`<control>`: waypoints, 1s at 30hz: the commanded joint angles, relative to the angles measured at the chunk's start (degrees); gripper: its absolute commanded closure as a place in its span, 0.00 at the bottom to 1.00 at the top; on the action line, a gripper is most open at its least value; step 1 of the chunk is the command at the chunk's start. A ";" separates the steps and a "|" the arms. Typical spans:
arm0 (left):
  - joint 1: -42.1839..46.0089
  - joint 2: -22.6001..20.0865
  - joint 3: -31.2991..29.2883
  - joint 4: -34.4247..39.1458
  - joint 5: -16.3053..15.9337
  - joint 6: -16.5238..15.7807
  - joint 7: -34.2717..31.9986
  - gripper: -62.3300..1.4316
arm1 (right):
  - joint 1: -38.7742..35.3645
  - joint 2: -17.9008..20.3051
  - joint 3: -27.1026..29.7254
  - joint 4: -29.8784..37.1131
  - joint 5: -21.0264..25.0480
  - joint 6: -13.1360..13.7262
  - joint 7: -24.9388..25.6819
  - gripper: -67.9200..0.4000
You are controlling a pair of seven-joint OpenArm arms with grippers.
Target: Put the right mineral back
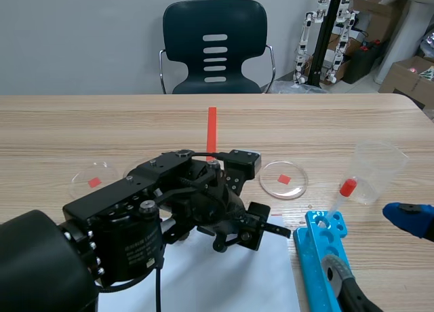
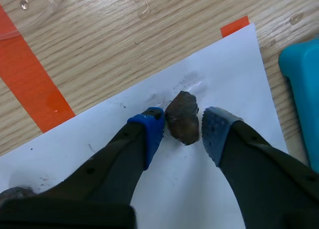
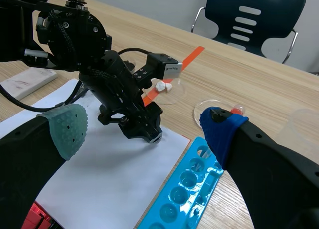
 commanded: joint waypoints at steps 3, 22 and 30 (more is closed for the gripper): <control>-0.61 0.57 -0.26 0.92 0.15 0.09 -0.87 0.42 | 0.52 -0.02 0.66 0.33 0.22 -0.20 1.09 0.30; 1.62 -3.91 -0.48 9.40 4.00 0.17 -1.49 0.07 | 0.52 -0.02 0.66 0.33 0.20 -0.20 1.09 0.30; 6.27 -7.48 -0.81 18.71 5.11 2.67 -4.13 0.00 | 0.52 -0.02 0.66 0.33 0.20 -0.20 1.09 0.30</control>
